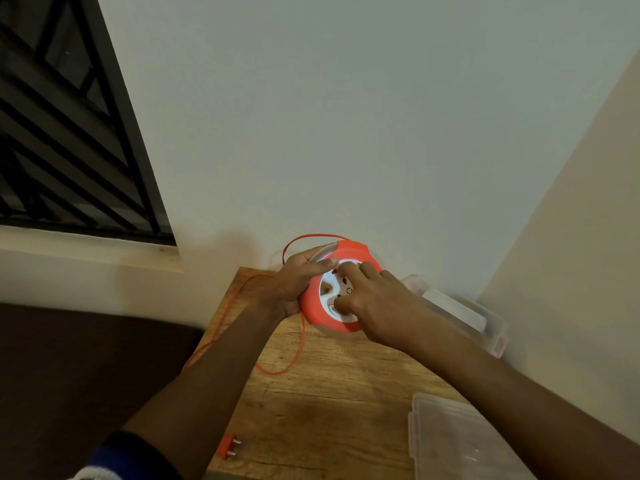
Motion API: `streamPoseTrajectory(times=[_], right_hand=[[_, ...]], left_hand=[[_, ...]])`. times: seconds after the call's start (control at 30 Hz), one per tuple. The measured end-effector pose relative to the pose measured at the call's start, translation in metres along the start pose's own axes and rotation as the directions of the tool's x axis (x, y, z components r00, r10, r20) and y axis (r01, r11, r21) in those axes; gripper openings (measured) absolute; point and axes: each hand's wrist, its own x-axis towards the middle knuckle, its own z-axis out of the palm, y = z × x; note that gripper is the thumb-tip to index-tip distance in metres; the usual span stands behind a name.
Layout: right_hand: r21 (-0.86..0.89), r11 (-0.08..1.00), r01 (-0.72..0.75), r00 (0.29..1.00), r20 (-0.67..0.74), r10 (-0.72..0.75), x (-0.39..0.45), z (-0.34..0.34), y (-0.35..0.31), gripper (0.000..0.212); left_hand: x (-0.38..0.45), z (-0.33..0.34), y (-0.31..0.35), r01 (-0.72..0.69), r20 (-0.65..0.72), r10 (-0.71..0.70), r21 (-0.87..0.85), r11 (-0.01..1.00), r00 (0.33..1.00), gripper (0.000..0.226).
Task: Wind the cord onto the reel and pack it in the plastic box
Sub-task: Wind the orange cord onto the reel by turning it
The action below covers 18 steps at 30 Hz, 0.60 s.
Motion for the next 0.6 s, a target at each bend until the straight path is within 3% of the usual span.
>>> streamPoseTrajectory(times=[0.13, 0.43, 0.6], right_hand=[[0.001, 0.996, 0.086, 0.995, 0.051, -0.086, -0.0048, -0.0043, 0.0051, 0.037], [-0.028, 0.967, 0.254, 0.95, 0.193, -0.244, -0.0018, -0.0059, 0.0083, 0.046], [-0.101, 0.957, 0.271, 0.947, 0.207, -0.246, 0.0013, 0.0017, 0.0061, 0.058]], left_hand=[[-0.0006, -0.0033, -0.0008, 0.024, 0.018, -0.024, 0.002, 1.0, 1.0, 0.066], [0.0002, -0.0081, -0.0001, 0.062, 0.098, -0.066, 0.039, 0.997, 0.993, 0.065], [-0.0021, -0.0047, -0.0003, 0.057, 0.111, -0.061, 0.04, 0.998, 0.992, 0.046]])
